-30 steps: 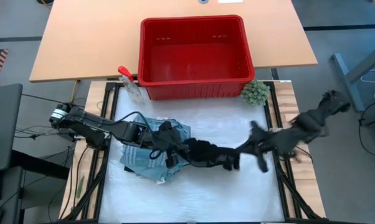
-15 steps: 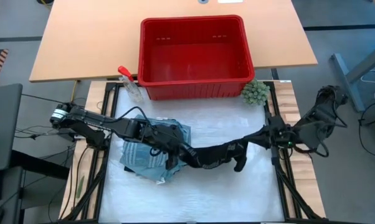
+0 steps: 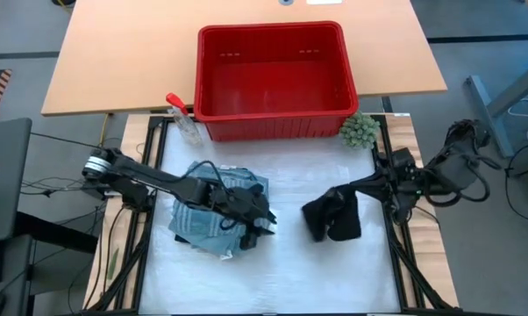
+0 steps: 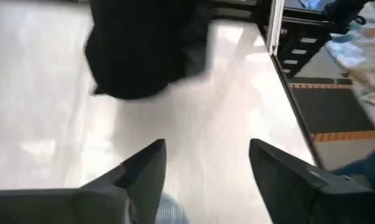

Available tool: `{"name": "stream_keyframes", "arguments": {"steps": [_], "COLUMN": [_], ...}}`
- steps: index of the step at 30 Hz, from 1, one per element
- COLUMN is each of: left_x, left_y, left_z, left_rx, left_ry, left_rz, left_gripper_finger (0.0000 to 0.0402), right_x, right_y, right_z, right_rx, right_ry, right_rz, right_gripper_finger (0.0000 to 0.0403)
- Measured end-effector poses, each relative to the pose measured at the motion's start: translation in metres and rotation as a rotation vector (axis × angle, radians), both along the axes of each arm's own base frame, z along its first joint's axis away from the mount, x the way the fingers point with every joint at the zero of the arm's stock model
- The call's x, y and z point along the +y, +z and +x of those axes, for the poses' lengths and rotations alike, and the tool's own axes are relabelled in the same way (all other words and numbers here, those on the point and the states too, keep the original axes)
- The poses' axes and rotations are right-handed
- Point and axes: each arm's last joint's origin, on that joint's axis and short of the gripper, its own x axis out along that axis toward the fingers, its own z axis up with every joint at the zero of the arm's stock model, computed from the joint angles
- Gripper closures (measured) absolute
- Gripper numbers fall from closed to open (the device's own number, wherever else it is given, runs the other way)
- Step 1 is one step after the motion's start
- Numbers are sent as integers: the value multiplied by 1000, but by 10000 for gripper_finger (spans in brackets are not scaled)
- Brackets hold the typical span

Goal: Fold Laundry from Bin
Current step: Fold the black underwear

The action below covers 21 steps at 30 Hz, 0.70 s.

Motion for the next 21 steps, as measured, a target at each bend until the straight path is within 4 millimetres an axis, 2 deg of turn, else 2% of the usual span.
{"name": "stream_keyframes", "arguments": {"steps": [3, 7, 12, 16, 21], "left_x": [-10, -21, -27, -35, -43], "left_y": [-7, -17, -36, -57, -79], "left_z": [9, 21, 37, 51, 60], "left_rx": [-67, -146, -202, -236, -259], "left_ry": [15, 172, 297, 279, 236], "left_rz": [96, 198, 144, 95, 273], "left_gripper_finger": [162, 138, 114, 103, 102], "right_x": [-2, -6, -8, -9, -11], "right_y": [1, 3, 4, 5, 6], "right_z": [-1, -4, -6, -8, -10], "right_rx": [-10, -21, -29, -34, -40], "right_ry": [-8, -15, -15, -16, -16], "right_rz": [47, 79, 89, 100, 108], "right_gripper_finger": [388, 387, 386, 386, 386]}}
